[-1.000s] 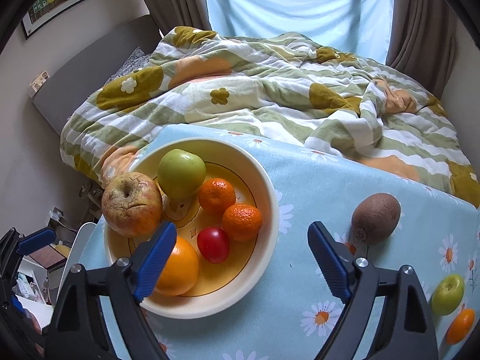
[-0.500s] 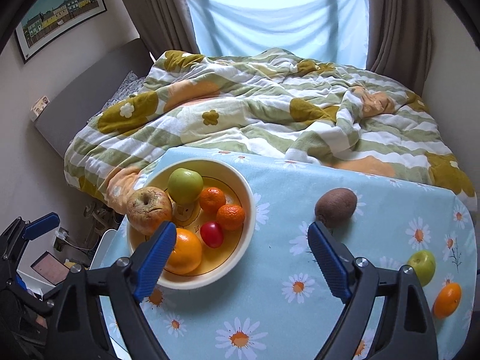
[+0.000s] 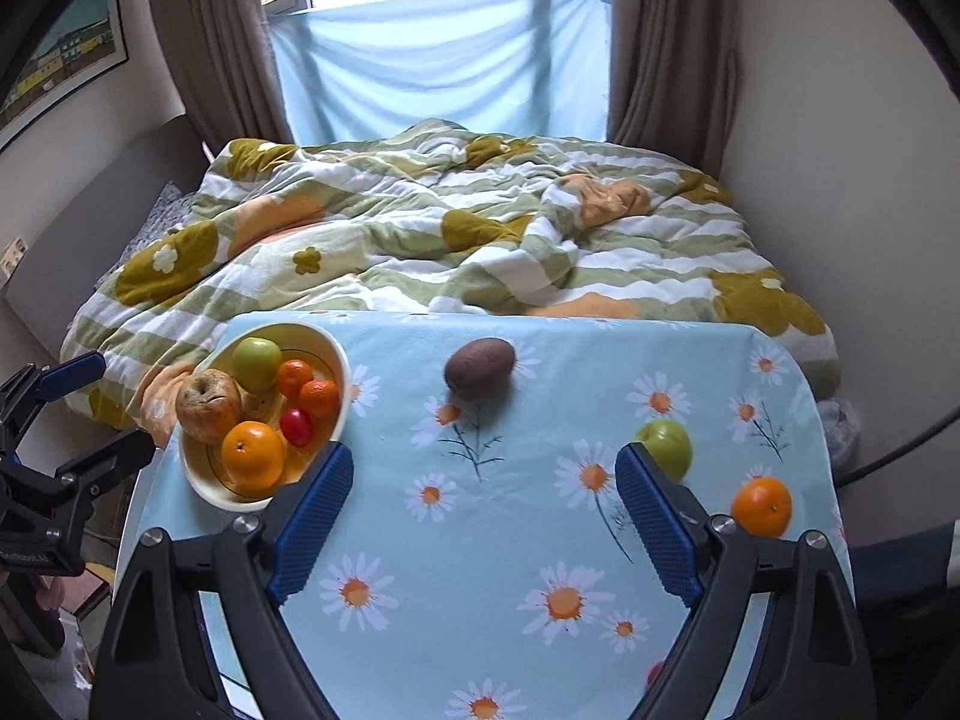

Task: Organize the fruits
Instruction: 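Open the right gripper to drop the tangerine in the bowl, then withdraw both grippers, then grasp the green apple with the left gripper while the right gripper grasps a large orange, then carry the green apple over the bowl while the right gripper carries the orange there, then open the left gripper to drop the apple while the right gripper releases the orange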

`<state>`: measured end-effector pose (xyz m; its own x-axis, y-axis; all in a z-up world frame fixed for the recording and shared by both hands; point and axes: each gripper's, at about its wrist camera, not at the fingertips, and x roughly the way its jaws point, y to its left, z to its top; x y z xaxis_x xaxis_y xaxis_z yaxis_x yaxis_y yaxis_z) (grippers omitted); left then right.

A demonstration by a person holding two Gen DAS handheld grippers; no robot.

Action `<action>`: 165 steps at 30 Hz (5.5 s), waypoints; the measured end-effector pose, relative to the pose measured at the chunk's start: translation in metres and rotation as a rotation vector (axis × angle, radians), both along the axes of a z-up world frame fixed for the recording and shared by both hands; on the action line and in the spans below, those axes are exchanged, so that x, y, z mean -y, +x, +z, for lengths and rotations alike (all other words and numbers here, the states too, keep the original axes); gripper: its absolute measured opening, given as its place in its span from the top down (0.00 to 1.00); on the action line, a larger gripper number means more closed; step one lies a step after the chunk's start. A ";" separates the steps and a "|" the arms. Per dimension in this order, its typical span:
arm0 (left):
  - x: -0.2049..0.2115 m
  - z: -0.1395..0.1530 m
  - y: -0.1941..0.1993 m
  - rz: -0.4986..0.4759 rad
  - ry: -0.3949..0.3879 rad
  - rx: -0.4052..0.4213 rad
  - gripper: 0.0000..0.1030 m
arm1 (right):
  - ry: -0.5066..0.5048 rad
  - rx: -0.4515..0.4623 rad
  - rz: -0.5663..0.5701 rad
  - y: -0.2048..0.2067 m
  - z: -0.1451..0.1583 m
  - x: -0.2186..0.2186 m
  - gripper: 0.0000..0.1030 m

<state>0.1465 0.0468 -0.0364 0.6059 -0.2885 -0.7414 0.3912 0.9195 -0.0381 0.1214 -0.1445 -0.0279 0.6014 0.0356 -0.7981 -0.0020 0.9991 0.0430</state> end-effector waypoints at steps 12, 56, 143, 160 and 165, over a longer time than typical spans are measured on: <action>0.129 -0.014 0.023 -0.192 -0.002 -0.030 0.00 | -0.008 -0.036 -0.131 -0.019 -0.014 0.113 0.15; 0.307 -0.155 0.076 -0.383 0.166 -0.241 0.42 | -0.005 -0.118 0.098 0.009 -0.133 0.200 0.37; -0.035 -0.110 0.086 -0.026 0.064 -0.141 0.29 | 0.134 -0.007 0.203 0.061 -0.057 -0.068 0.47; -0.057 -0.088 0.049 0.139 0.035 -0.105 0.00 | 0.122 -0.011 0.362 0.070 -0.053 -0.081 0.47; -0.065 -0.085 0.028 0.195 0.041 -0.113 0.00 | 0.123 -0.022 0.435 0.073 -0.054 -0.096 0.47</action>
<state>0.1744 0.1121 -0.1213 0.5594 -0.1426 -0.8165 0.2016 0.9789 -0.0329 0.1944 -0.0489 -0.0818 0.4924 0.3766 -0.7847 -0.4184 0.8930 0.1660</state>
